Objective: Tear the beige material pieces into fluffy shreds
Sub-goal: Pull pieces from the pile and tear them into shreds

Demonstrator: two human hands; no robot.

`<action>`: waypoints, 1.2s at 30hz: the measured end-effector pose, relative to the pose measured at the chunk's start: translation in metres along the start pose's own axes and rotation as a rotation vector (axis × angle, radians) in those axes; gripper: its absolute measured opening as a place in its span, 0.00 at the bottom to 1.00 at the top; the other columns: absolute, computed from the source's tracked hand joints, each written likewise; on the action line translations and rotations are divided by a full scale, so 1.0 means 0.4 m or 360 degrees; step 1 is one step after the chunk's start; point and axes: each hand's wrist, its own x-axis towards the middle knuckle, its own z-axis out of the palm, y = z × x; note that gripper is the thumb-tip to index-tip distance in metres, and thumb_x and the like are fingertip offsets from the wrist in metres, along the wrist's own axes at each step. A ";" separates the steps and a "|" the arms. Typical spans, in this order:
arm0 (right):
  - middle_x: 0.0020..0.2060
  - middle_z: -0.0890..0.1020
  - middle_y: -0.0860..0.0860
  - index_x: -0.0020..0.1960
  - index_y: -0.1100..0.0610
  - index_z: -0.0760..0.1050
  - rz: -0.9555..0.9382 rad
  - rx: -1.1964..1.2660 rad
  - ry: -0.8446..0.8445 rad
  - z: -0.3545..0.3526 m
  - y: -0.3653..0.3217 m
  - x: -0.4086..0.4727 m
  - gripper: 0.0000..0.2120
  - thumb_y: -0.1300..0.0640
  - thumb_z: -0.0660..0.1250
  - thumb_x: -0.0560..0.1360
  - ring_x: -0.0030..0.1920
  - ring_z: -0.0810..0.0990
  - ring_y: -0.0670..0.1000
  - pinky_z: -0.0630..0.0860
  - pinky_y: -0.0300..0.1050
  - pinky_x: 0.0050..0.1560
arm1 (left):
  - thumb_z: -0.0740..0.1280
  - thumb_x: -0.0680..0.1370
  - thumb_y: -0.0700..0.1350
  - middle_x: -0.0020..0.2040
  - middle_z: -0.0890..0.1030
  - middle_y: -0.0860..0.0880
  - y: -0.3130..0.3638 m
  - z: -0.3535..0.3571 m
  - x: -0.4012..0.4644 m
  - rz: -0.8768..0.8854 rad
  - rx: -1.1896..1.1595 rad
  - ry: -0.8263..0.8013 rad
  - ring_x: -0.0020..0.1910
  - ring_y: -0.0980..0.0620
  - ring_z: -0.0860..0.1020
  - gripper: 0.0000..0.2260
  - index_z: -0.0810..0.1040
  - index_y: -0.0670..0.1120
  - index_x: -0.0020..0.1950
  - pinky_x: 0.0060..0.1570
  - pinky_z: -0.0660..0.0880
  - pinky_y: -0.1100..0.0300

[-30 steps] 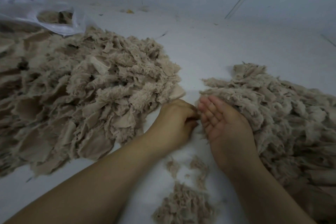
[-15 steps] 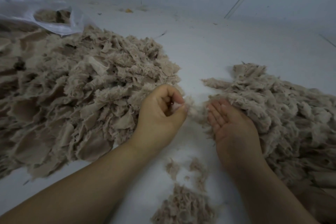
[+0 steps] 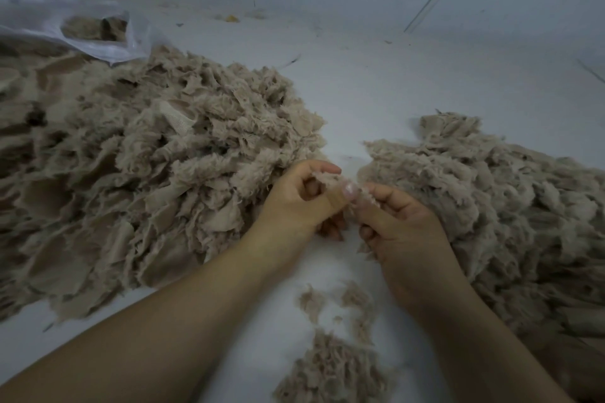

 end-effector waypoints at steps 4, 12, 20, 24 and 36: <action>0.31 0.79 0.50 0.41 0.46 0.85 0.0035 0.0022 0.0031 -0.001 -0.002 0.000 0.05 0.52 0.77 0.65 0.31 0.74 0.45 0.72 0.37 0.30 | 0.71 0.75 0.39 0.33 0.75 0.39 -0.002 0.004 -0.003 0.0018 0.0063 0.0103 0.25 0.49 0.72 0.05 0.77 0.39 0.43 0.24 0.71 0.60; 0.44 0.85 0.58 0.47 0.55 0.82 0.0091 0.0311 0.0065 -0.005 0.005 0.010 0.08 0.64 0.67 0.78 0.41 0.84 0.55 0.82 0.50 0.42 | 0.66 0.66 0.36 0.32 0.76 0.39 0.012 -0.005 0.001 -0.0109 0.0030 -0.0067 0.28 0.45 0.73 0.04 0.79 0.36 0.35 0.29 0.73 0.59; 0.47 0.87 0.59 0.51 0.54 0.81 0.0086 0.0195 0.0055 -0.007 0.004 0.005 0.15 0.55 0.77 0.65 0.48 0.86 0.57 0.83 0.51 0.47 | 0.77 0.70 0.46 0.31 0.73 0.43 0.015 0.004 -0.007 -0.0019 0.0330 -0.0130 0.26 0.54 0.68 0.15 0.77 0.37 0.44 0.27 0.63 0.66; 0.48 0.87 0.57 0.52 0.56 0.82 0.0043 0.0124 0.0007 -0.009 0.005 0.004 0.17 0.56 0.77 0.65 0.49 0.87 0.56 0.82 0.42 0.43 | 0.71 0.75 0.39 0.37 0.74 0.30 0.015 0.012 -0.008 0.0001 0.0310 -0.0088 0.30 0.47 0.69 0.07 0.77 0.39 0.49 0.29 0.65 0.62; 0.42 0.87 0.57 0.46 0.54 0.85 0.0037 0.0118 0.0021 0.000 0.001 0.001 0.08 0.59 0.75 0.67 0.39 0.86 0.52 0.81 0.41 0.36 | 0.66 0.78 0.36 0.32 0.78 0.46 -0.003 -0.004 0.003 0.0012 -0.0073 0.0093 0.31 0.51 0.74 0.13 0.82 0.48 0.36 0.33 0.73 0.60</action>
